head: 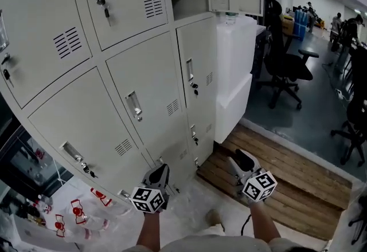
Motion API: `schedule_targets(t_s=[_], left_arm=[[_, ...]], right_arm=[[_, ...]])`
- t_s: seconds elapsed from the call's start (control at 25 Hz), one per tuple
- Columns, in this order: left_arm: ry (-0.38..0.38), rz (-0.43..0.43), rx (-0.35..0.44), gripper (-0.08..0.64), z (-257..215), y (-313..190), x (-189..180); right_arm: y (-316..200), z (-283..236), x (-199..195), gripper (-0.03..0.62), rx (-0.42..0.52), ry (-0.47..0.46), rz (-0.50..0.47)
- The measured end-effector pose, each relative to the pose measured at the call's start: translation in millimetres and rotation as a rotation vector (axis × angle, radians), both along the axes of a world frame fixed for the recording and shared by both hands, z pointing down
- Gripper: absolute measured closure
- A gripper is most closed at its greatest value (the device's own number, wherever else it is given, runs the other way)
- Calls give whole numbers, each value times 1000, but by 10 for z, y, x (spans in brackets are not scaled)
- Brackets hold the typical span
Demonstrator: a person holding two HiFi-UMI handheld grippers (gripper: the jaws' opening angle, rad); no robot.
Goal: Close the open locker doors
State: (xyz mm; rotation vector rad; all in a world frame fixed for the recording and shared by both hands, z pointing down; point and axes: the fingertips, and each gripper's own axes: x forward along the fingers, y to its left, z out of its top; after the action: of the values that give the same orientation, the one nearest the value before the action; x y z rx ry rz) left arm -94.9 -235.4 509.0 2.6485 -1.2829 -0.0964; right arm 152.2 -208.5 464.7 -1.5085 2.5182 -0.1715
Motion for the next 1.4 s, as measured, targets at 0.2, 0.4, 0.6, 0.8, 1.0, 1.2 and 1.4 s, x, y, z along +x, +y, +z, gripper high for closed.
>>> schedule_targets(t_s=[0.2, 0.4, 0.6, 0.8, 1.0, 1.2, 1.4], left_arm=[[30, -27, 15, 563, -57, -485, 351], [32, -36, 3, 563, -64, -942, 702], [39, -74, -6, 563, -82, -1362, 878], [40, -94, 4, 563, -156, -1648, 1000], [26, -88, 16, 563, -305, -1792, 1124], [19, -112, 24, 563, -420, -1907, 1219], [-5, -185, 43, 563, -532, -2029, 1241]], right_arm=[[-433, -66, 423, 419, 13, 18, -11], [-1028, -254, 745, 419, 35, 46, -33], [-1565, -454, 977, 419, 70, 53, -56], [-1936, -622, 1191, 419, 105, 48, -56], [-2162, -818, 1436, 419, 136, 22, -33], [-2509, -1018, 1672, 419, 172, 16, -47], [-2888, -1260, 1822, 417, 213, -8, -95]])
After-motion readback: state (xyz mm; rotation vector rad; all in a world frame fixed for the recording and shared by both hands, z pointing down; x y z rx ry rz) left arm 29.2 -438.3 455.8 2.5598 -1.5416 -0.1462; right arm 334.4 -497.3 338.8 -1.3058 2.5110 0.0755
